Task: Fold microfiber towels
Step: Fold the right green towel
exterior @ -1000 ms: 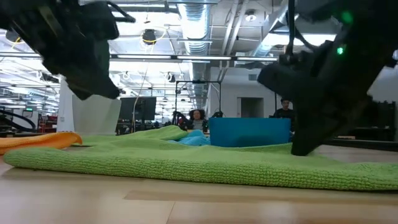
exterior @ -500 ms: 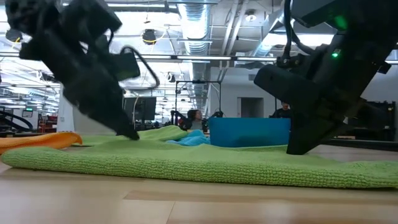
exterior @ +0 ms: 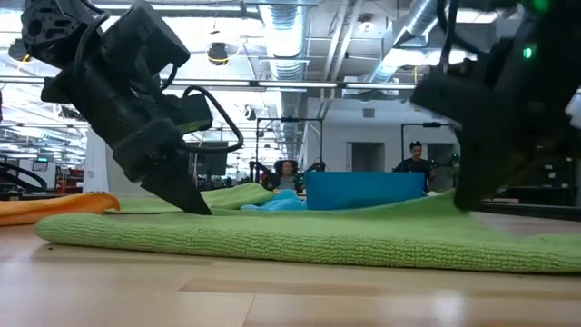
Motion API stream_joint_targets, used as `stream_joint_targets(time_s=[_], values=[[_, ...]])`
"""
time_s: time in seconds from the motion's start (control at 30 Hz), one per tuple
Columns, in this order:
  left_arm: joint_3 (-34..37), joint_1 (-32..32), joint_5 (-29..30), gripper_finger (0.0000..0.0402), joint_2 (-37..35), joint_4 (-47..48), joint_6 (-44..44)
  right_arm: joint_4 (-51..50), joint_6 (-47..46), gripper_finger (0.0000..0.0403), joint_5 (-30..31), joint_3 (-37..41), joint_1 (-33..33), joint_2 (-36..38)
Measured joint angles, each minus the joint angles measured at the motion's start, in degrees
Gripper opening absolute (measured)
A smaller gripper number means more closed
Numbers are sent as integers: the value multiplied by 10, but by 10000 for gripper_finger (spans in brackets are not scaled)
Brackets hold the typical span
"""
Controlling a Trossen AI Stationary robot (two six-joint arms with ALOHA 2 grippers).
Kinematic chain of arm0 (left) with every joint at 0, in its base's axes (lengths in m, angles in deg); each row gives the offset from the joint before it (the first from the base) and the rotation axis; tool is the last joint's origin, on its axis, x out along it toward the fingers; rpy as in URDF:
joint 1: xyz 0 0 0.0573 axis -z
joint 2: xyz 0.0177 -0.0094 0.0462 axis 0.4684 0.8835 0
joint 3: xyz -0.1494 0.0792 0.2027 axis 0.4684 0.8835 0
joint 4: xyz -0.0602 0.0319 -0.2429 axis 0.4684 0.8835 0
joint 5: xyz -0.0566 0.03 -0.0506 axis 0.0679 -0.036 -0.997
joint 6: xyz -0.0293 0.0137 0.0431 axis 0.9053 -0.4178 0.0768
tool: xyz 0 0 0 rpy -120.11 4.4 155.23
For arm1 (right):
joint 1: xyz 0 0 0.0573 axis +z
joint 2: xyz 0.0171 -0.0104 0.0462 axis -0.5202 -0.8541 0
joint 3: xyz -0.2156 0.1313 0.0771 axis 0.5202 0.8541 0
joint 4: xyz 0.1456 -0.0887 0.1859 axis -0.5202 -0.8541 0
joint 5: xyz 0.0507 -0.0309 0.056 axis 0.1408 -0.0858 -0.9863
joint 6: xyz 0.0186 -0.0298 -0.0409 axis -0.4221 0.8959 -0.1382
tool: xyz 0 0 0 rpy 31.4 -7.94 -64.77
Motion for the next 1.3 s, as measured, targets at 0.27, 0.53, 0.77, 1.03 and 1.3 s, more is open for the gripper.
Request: stream_joint_targets(time_s=[0.27,0.53,0.77,1.03,1.3], values=[[-3,0,-35,0,-39,27,15,-15,-7,19,100,0,8,47],[-6,-1,-25,0,-85,34,4,95,-37,19,98,66,4,19],[-7,-1,-61,0,-99,55,18,165,-40,17,61,88,-29,-27],[-7,40,-75,0,-148,93,55,89,-31,22,41,72,-18,58],[-6,154,-19,0,-200,21,107,195,42,27,52,69,45,144]])
